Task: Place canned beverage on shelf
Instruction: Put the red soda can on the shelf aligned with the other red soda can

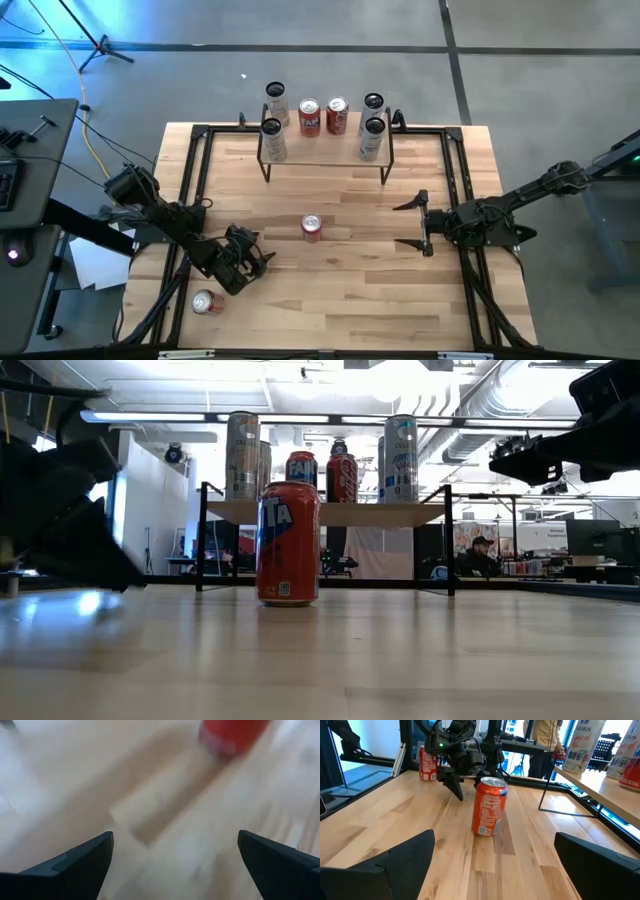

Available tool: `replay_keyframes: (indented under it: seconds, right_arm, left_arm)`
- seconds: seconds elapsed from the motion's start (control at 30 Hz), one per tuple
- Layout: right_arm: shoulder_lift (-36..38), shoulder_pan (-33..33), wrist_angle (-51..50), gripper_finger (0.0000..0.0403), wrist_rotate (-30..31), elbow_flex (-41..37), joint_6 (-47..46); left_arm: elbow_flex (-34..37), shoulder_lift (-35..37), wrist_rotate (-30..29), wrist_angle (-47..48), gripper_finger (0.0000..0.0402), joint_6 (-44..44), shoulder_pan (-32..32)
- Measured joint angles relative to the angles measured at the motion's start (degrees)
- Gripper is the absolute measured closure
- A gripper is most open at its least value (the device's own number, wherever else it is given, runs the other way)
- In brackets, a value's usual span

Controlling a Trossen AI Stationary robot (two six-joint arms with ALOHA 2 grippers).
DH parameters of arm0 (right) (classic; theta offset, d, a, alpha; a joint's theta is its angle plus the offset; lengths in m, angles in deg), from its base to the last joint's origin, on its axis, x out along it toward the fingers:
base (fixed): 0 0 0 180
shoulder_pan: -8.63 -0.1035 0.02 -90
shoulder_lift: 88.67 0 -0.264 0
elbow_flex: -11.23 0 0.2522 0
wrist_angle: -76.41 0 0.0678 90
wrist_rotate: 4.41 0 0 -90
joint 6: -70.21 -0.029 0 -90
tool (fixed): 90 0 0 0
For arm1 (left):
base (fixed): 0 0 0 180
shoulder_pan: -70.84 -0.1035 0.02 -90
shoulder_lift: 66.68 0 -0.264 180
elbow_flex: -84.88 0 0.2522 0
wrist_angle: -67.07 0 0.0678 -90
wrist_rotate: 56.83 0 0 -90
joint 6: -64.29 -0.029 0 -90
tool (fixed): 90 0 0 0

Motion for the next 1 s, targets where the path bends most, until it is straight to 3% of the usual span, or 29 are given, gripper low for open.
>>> replay_keyframes:
  seconds: [0.17, 0.23, 0.4, 0.53, 0.7, 1.0]
  right_arm:
    - [0.0, 0.0, 0.0, 0.0003, 0.0, 0.0, 0.0]
    - [0.0, 0.0, 0.0, 0.0003, 0.0, 0.0, 0.0]
    - [0.0, 0.0, 0.0, 0.0003, 0.0, 0.0, 0.0]
    - [0.0, 0.0, 0.0, 0.0003, 0.0, 0.0, 0.0]
    - [0.0, 0.0, 0.0, 0.0003, 0.0, 0.0, 0.0]
    - [0.0, 0.0, 0.0, 0.0003, 0.0, 0.0, 0.0]
  left_arm:
    - [0.0, 0.0, -11.6, -7.2, 0.0002, 6.2, -1.6]
    - [0.0, 0.0, -12.1, -13.8, 0.0002, 0.7, -2.5]
    - [0.0, 0.0, -2.0, -38.5, 0.0002, -26.2, -6.8]
    - [-0.1, -0.9, 4.4, -54.0, 0.0002, -41.1, -9.7]
    - [-2.2, -1.9, 3.5, -55.1, 0.0002, -46.8, -11.4]
    - [-2.3, -1.9, 4.1, -55.3, 0.0002, -44.9, -12.5]
